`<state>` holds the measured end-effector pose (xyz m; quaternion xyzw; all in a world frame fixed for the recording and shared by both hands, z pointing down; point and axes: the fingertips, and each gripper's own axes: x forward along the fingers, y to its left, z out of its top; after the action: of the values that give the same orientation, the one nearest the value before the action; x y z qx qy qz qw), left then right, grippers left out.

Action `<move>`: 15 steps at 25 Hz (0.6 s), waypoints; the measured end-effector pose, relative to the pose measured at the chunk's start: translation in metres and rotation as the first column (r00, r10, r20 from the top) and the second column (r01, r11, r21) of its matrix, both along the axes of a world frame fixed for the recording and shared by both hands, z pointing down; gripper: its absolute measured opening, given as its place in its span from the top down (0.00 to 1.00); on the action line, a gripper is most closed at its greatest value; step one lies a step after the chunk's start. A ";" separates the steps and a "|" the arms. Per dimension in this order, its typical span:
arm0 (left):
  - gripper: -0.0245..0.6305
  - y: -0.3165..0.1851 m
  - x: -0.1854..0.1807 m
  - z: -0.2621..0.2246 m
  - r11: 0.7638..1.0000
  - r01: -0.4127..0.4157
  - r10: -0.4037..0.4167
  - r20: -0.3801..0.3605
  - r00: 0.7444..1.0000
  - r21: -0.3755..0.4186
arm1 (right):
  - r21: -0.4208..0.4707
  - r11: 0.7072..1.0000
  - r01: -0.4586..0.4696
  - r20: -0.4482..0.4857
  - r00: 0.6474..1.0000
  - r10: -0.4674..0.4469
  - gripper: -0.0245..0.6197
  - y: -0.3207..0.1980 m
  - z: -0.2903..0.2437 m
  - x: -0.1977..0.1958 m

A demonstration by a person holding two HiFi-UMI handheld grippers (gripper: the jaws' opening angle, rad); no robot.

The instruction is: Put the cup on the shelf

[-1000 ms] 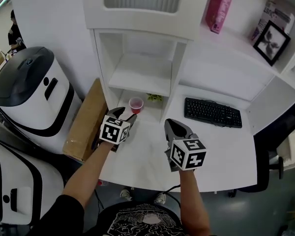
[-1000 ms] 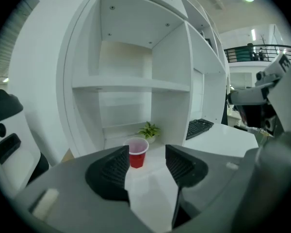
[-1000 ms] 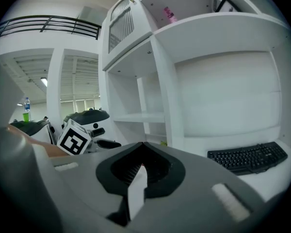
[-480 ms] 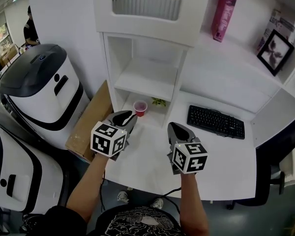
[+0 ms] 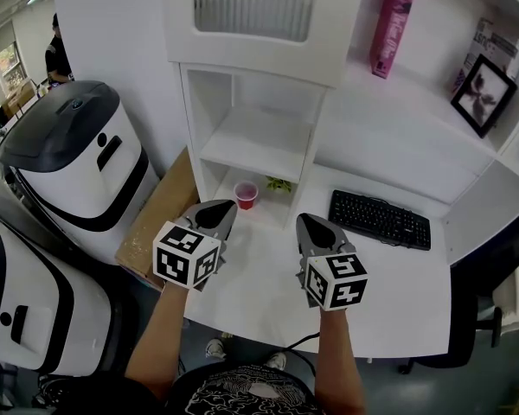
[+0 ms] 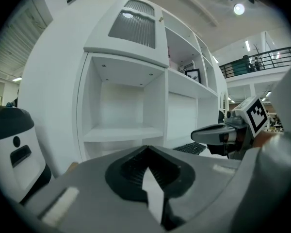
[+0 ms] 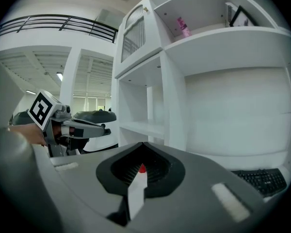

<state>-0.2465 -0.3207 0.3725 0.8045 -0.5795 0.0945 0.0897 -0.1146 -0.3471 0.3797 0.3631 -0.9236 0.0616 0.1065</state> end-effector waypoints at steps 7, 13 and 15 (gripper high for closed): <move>0.96 0.000 -0.009 0.002 0.999 0.040 -0.040 0.024 0.999 -0.012 | 0.006 1.000 -0.010 0.001 1.000 0.010 0.93 -0.002 -0.004 0.002; 0.96 0.003 -0.015 0.005 0.998 0.057 -0.056 0.035 0.998 -0.020 | 0.003 1.000 -0.016 0.008 1.000 0.016 0.93 -0.001 -0.005 0.002; 0.96 0.004 -0.016 0.004 0.998 0.059 -0.058 0.029 0.998 -0.020 | 0.002 1.000 -0.015 0.006 1.000 0.015 0.93 0.000 -0.005 0.001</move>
<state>-0.2626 -0.3166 0.3768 0.7848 -0.6030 0.1091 0.0926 -0.1135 -0.3474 0.3748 0.3700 -0.9212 0.0623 0.1028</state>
